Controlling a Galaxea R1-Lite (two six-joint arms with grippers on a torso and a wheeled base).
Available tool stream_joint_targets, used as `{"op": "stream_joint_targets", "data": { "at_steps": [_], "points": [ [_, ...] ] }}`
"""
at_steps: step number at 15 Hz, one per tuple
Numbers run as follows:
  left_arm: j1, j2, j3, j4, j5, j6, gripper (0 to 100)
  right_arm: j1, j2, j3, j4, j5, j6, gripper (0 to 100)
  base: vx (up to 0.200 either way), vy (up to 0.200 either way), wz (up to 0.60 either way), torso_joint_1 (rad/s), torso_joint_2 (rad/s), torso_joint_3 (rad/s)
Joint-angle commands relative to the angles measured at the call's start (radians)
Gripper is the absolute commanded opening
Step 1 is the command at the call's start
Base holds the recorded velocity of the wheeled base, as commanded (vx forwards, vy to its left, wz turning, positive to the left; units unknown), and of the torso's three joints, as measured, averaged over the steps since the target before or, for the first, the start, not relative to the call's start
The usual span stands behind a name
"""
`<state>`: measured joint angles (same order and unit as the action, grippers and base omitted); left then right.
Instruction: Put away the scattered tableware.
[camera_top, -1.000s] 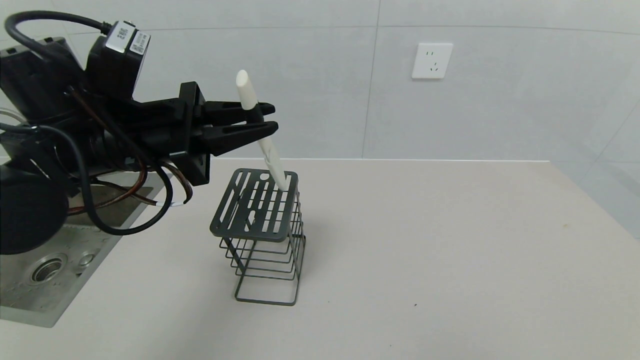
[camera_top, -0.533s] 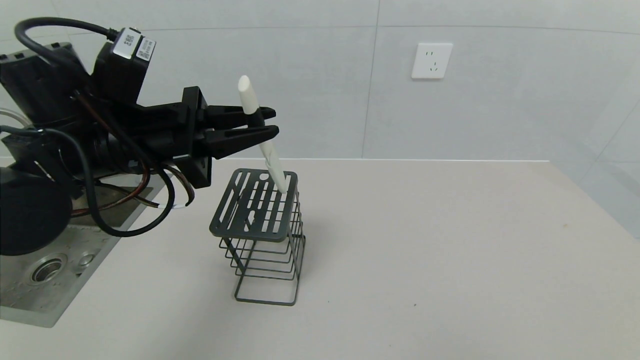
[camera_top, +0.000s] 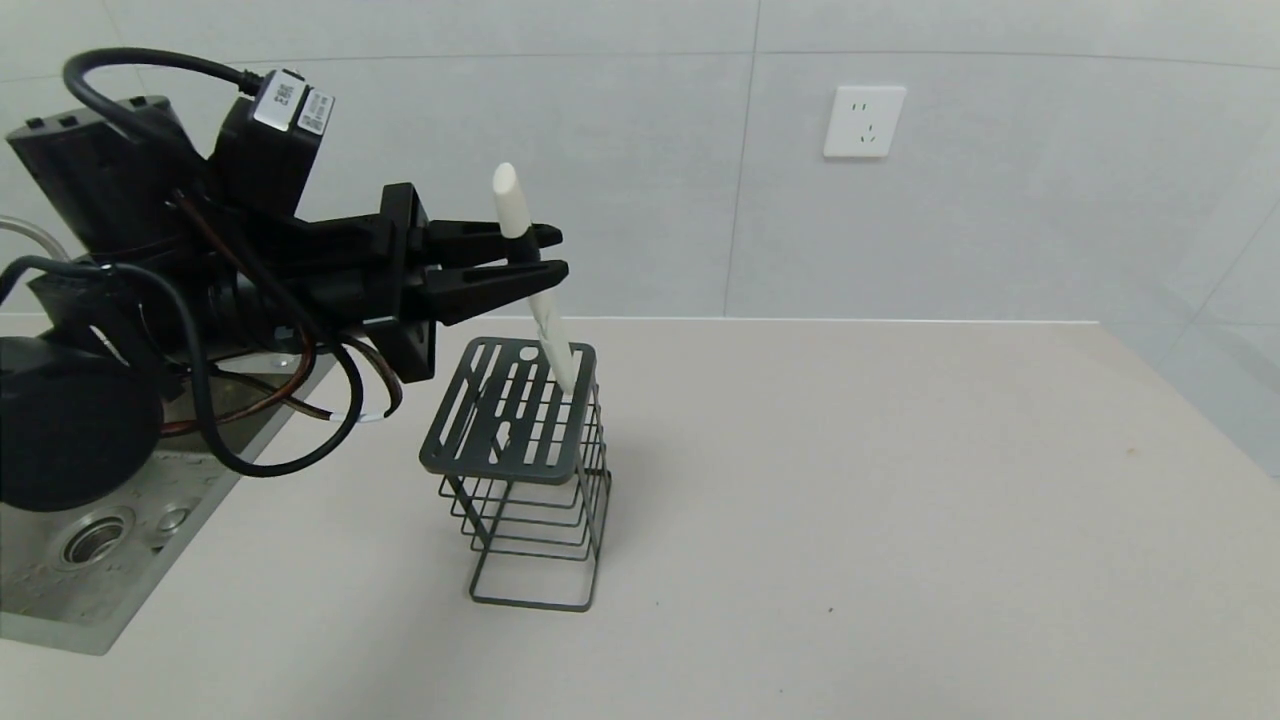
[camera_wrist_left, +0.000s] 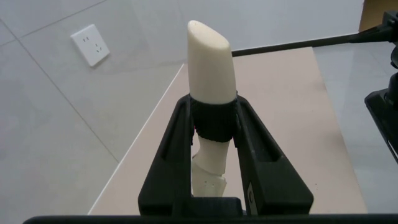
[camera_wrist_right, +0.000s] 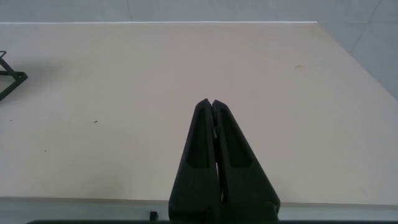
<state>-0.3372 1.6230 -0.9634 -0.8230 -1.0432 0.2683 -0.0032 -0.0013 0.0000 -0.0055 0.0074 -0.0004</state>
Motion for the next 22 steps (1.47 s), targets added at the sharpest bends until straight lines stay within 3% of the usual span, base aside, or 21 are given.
{"op": "stream_joint_targets", "data": {
  "at_steps": [1, 6, 9, 11, 22],
  "points": [
    [-0.009, 0.015, 0.000, -0.002, 0.002, 0.000, 0, 0.000, 0.001, 0.000, -0.001, 0.000, -0.001, 0, 0.000, 0.000, 0.00, 0.000, 0.00, 0.000],
    [-0.008, 0.044, 0.002, -0.012, 0.005, 0.006, 0, 0.000, 0.001, 0.000, -0.001, 0.000, 0.000, 0, 0.000, 0.000, 0.00, 0.000, 0.00, 0.000],
    [-0.002, 0.078, 0.000, -0.013, 0.005, 0.057, 0, 0.000, 0.001, 0.000, -0.001, 0.000, -0.001, 0, 0.000, 0.000, 0.00, 0.000, 0.00, 0.000],
    [0.001, 0.094, 0.000, -0.015, 0.005, 0.074, 0, 0.000, 0.001, 0.000, -0.001, 0.000, 0.000, 0, 0.000, 0.000, 0.00, 0.000, 0.00, 0.000],
    [0.001, 0.121, 0.040, -0.051, 0.018, 0.081, 0, 0.002, 0.001, 0.000, -0.001, 0.000, -0.001, 0, 0.000, 0.000, 0.00, 0.000, 0.00, 0.000]
  ]
}}
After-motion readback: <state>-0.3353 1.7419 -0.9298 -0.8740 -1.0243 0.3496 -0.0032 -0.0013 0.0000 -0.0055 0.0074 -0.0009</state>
